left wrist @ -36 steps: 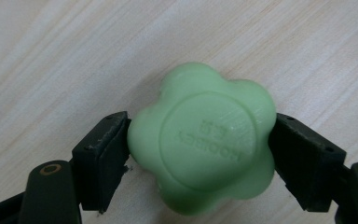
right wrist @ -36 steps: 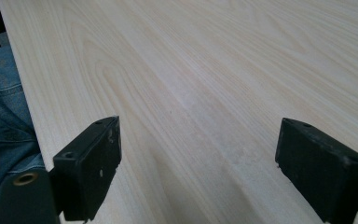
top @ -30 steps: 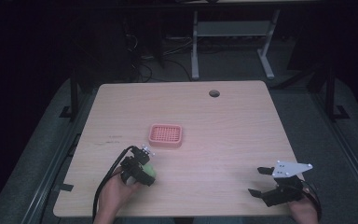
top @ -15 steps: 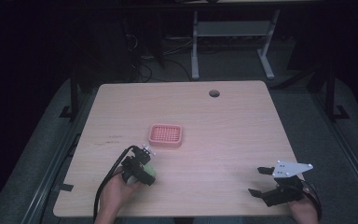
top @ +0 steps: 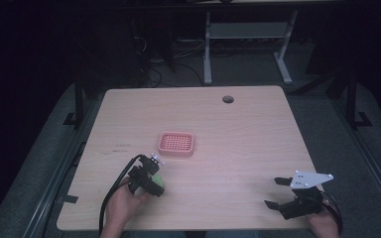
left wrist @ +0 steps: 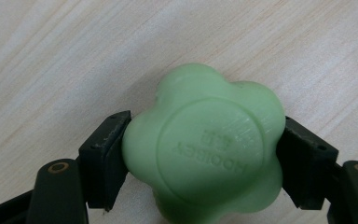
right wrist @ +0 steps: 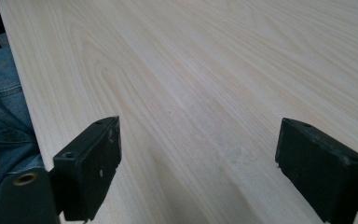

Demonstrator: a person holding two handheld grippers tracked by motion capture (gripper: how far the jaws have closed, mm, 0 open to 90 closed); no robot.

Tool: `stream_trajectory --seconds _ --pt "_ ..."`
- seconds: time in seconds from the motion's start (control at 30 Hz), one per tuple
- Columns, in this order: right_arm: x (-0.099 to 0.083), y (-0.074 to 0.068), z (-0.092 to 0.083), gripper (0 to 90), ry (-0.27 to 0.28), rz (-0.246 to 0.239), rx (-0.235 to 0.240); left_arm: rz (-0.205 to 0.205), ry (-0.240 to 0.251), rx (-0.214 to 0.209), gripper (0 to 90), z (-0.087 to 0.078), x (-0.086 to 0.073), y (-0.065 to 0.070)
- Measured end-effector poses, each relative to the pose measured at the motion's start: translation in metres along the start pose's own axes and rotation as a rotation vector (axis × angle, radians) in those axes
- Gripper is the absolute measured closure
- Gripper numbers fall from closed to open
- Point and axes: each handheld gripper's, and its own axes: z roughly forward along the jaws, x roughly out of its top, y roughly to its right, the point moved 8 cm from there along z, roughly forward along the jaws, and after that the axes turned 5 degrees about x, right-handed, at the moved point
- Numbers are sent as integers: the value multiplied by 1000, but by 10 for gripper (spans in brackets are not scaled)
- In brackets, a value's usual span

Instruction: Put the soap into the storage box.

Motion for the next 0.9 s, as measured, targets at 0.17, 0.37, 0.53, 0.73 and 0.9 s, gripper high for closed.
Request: stream_trajectory --seconds 0.17,0.37,0.53,0.73,0.9 --pt "0 0 0 138 1 0 0 -4 11 0 266 -3 0 0" --pt "0 0 0 138 0 0 -1 -7 27 -4 266 -6 3 0" --pt "0 0 0 138 0 1 0 -14 39 -9 266 -9 6 -1" --pt "0 0 0 138 1 1 -1 -9 40 -12 266 -10 10 -2" --pt "0 0 0 138 1 1 -1 -11 46 -17 267 -11 14 -3"
